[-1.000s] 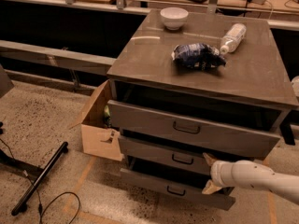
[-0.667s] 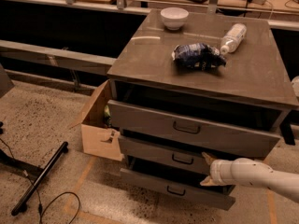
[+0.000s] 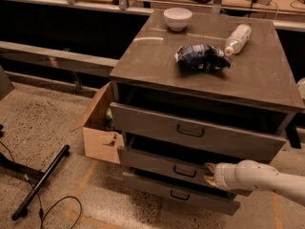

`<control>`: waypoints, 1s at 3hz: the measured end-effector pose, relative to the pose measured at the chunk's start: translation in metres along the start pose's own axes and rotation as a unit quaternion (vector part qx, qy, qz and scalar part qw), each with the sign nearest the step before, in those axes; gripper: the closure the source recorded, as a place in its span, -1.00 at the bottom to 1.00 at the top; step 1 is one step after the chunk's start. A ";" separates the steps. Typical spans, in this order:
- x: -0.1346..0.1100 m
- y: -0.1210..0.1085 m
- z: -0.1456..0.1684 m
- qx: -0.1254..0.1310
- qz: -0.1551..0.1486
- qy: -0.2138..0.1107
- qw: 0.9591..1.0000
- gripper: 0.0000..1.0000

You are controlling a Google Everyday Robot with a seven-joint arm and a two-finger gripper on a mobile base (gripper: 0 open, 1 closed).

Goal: Open middle drawer

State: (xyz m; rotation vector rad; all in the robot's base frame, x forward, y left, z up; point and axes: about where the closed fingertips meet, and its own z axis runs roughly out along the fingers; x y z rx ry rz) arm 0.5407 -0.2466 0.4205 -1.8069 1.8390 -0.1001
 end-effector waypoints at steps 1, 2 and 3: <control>-0.002 -0.002 -0.005 0.000 0.000 0.000 1.000 1.00; -0.002 -0.003 -0.006 0.000 0.000 0.000 1.000 1.00; -0.004 0.012 -0.018 -0.018 0.004 -0.001 1.000 1.00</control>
Offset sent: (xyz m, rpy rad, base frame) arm -0.1754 -0.0088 0.0509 0.0263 0.3034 0.0711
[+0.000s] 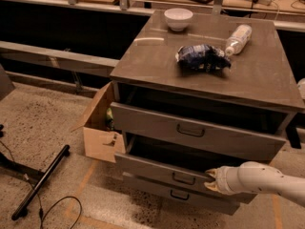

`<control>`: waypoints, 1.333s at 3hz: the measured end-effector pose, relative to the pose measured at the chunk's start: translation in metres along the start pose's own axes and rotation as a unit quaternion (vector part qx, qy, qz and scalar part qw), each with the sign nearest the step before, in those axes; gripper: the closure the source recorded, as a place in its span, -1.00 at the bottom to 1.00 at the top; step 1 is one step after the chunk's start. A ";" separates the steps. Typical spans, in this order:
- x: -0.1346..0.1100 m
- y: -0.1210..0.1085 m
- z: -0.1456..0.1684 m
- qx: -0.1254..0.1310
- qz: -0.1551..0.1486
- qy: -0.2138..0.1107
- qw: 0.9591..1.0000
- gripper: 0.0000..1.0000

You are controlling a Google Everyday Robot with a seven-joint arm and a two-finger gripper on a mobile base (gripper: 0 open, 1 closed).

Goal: Open middle drawer

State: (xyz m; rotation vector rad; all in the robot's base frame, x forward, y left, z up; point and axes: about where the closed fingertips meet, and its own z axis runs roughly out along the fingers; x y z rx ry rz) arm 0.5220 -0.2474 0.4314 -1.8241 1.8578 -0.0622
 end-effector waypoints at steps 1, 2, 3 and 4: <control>-0.001 -0.001 -0.001 0.000 0.000 0.000 1.000 0.66; -0.003 0.011 -0.011 -0.016 0.002 -0.002 1.000 0.20; -0.003 0.011 -0.011 -0.016 0.002 -0.002 1.000 -0.27; -0.009 0.034 -0.040 -0.048 0.007 -0.002 0.999 -0.73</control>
Offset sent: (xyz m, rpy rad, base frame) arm -0.1846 -0.0037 0.0680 0.0392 0.3704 0.1117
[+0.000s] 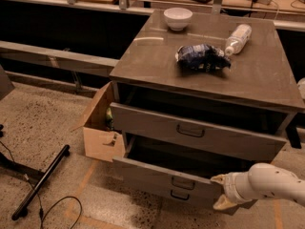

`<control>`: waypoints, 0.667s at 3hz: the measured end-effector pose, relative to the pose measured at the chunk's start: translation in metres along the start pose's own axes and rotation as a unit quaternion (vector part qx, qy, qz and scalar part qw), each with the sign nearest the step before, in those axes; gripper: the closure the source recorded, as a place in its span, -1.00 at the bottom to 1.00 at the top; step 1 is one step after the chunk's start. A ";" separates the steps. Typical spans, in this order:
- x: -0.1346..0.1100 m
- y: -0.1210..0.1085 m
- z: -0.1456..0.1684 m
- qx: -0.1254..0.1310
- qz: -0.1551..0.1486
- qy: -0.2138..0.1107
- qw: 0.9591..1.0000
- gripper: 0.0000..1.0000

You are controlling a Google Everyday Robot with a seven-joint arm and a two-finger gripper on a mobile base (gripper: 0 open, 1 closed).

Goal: Open middle drawer

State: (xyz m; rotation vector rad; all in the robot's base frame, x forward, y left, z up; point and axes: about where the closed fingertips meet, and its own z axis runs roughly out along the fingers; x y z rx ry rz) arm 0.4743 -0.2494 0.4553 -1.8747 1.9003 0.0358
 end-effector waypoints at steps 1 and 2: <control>-0.010 0.034 -0.046 -0.043 0.010 0.001 0.999 -1.00; -0.017 0.048 -0.070 -0.056 0.022 0.002 0.998 -0.67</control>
Offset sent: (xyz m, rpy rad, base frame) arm -0.0904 -0.0067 0.0811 0.0091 0.1504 -0.0235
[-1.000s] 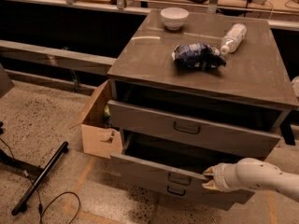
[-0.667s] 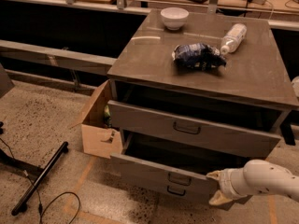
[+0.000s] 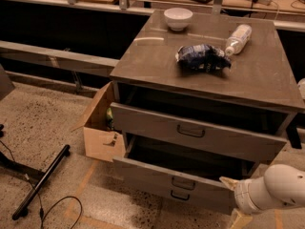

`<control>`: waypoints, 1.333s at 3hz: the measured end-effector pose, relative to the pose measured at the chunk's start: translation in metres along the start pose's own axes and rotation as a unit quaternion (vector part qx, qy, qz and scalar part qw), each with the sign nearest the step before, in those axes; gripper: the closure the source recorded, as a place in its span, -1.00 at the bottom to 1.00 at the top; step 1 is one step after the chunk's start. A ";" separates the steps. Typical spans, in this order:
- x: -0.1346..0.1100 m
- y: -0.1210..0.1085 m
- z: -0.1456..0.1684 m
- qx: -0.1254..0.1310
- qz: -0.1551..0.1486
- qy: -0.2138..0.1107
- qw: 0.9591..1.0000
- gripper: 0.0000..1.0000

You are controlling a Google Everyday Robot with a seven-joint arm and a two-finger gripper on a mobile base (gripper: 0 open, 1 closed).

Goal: Open middle drawer

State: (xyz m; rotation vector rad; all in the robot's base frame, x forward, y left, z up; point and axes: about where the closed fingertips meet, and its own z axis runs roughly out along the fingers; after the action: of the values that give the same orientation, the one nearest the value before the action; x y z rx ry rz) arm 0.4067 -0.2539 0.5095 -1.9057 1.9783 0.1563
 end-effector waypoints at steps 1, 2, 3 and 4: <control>-0.002 0.007 -0.013 0.000 0.012 -0.001 1.000 -0.20; 0.000 0.005 -0.014 0.008 0.027 0.003 1.000 0.26; 0.008 -0.012 -0.006 0.028 0.053 0.004 0.998 0.73; 0.016 -0.040 0.006 0.056 0.062 0.005 0.996 1.00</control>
Offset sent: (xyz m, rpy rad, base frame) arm 0.0015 -0.0106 0.0127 -0.0021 -0.0186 -0.1285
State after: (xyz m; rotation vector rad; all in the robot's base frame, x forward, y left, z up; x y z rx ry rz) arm 0.4475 -0.2692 0.5060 -1.7193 2.0668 0.0666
